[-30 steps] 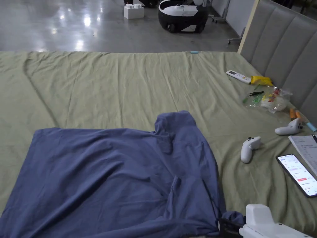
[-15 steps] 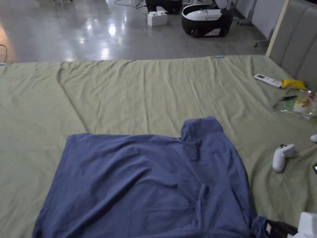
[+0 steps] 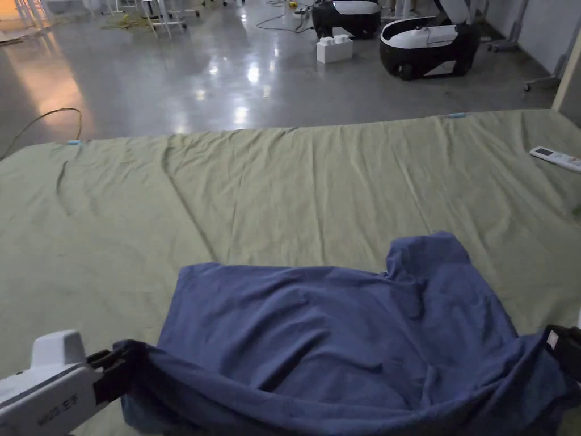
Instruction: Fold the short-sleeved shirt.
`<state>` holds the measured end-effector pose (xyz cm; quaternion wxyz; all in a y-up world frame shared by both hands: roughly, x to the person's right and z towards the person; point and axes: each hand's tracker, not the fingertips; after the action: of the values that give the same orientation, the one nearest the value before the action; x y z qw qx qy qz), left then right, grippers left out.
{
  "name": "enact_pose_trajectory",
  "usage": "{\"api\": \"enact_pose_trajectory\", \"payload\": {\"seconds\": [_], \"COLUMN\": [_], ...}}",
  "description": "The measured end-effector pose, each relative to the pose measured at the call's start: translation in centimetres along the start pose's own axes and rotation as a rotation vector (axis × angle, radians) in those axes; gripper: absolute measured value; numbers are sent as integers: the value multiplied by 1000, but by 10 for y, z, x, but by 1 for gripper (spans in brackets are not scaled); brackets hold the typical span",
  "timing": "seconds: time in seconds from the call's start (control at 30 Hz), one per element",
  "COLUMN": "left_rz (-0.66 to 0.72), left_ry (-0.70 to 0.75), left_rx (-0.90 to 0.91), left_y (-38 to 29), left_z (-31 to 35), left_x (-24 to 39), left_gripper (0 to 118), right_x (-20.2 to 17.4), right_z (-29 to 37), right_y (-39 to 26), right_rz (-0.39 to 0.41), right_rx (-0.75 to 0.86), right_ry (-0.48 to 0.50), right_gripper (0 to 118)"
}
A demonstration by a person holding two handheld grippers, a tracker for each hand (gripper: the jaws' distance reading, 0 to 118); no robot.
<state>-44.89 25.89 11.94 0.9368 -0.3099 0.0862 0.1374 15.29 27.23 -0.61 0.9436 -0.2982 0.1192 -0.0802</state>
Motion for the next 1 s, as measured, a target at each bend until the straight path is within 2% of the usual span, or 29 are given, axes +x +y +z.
{"api": "enact_pose_trajectory", "payload": {"seconds": [0.17,0.33,0.5,0.53,0.6,0.73,0.77,0.8,0.83,0.87,0.9,1.0], "left_rz": [54,44,181,205,260,271,286,304,299,292,280,184], "left_ry": [4,54,86,87,113,163,156,146,148,147,142,63], "left_rx": [-86,-106,-110,-94,-84,-50,-56,-60,-57,-51,-35,94], "left_y": [22,32,23,20,14,6,5,5,5,6,8,23], "left_z": [-65,-104,-120,-117,-114,-109,-109,-109,-107,-105,-98,-59], "left_x": [-14,-19,-31,-35,-42,-48,-49,-49,-48,-48,-46,-38], "left_gripper": [6,6,6,6,6,6,11,25,51,86,101,101], "right_x": [4,10,6,6,10,14,14,13,14,14,12,10], "right_z": [-74,-125,-142,-141,-141,-149,-151,-153,-159,-160,-156,-129], "right_y": [21,21,15,14,14,11,9,7,5,3,2,7], "right_rz": [33,42,41,51,7,4,-17,-20,-13,-8,5,56], "right_rx": [-68,-115,-118,-71,-74,-75,-94,-114,-134,-166,-180,-90], "right_ry": [-35,-95,-130,-172,-175,-198,-174,-162,-165,-172,-168,-140], "right_gripper": [2,1,1,1,1,1,2,12,38,75,83,79]}}
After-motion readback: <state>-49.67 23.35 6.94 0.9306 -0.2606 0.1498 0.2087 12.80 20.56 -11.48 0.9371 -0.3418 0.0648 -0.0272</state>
